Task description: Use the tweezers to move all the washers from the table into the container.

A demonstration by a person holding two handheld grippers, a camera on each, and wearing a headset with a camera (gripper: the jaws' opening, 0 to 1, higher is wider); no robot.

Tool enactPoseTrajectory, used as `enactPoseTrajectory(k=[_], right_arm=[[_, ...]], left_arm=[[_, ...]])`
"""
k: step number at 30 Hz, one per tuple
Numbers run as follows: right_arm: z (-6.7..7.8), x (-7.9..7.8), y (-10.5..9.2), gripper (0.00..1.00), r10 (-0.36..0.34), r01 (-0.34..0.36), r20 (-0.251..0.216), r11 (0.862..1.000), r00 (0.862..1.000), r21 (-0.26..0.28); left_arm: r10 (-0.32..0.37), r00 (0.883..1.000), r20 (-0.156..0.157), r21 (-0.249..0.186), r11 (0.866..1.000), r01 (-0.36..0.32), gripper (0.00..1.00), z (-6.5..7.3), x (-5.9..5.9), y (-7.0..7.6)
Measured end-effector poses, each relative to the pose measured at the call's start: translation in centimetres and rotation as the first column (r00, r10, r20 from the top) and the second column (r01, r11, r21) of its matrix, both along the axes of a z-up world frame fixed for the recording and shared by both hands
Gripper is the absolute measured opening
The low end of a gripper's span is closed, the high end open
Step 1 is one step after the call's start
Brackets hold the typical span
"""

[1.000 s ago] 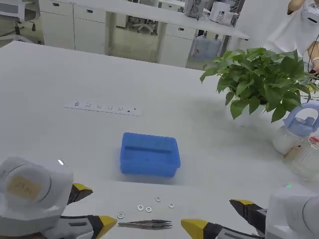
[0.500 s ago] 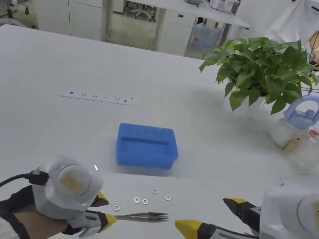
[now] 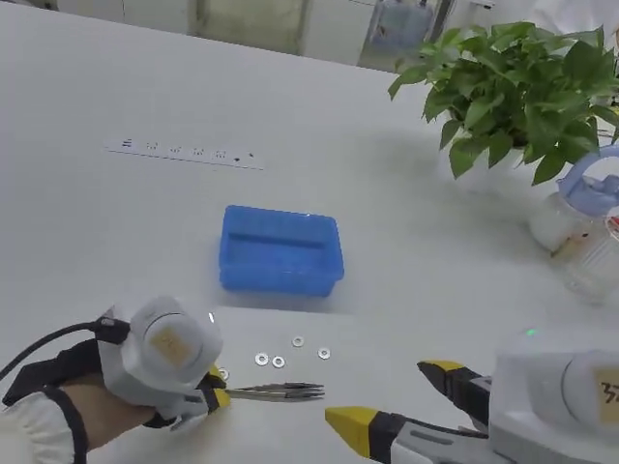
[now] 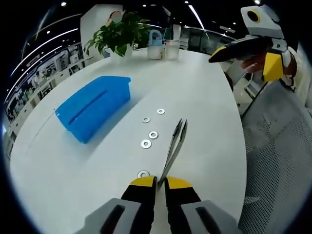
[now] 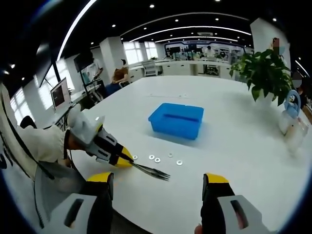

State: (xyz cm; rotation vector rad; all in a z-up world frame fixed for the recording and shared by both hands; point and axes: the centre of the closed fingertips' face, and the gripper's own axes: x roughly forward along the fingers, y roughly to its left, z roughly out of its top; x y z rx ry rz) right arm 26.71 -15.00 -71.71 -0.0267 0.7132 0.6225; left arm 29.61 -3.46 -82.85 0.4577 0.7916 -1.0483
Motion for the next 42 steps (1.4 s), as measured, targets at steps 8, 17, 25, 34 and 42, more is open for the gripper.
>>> enactPoseTrajectory(k=[8,17,25,34,42], right_arm=[[-0.3,0.5,2.4,0.72,0.055,-0.055,0.0,0.998,0.998,0.02],[-0.9,0.9,4.6,0.63,0.135,-0.135,0.003,0.991,0.991,0.0],[-2.0,0.3,6.6,0.47,0.236,-0.235,-0.009,0.972,0.972,0.004],[-1.9,0.4,10.1,0.32,0.341,-0.341,0.025,0.94,0.94,0.01],[-1.4,1.7,12.0,0.16,0.381,-0.381,0.085,0.924,0.921,-0.017]], left_arm=[[-0.086,0.994,0.066,0.044,0.996,0.083,0.0,0.3,-0.4,-0.1],[-0.058,0.991,0.122,-0.06,0.996,0.066,0.0,5.5,-0.5,-0.7],[-0.041,0.981,0.189,-0.157,0.985,0.071,0.0,10.8,-0.8,-1.9],[-0.047,0.971,0.233,-0.193,0.977,0.093,0.0,13.7,-1.6,-2.4],[-0.07,0.965,0.255,-0.217,0.968,0.127,0.0,15.4,-2.2,-2.5]])
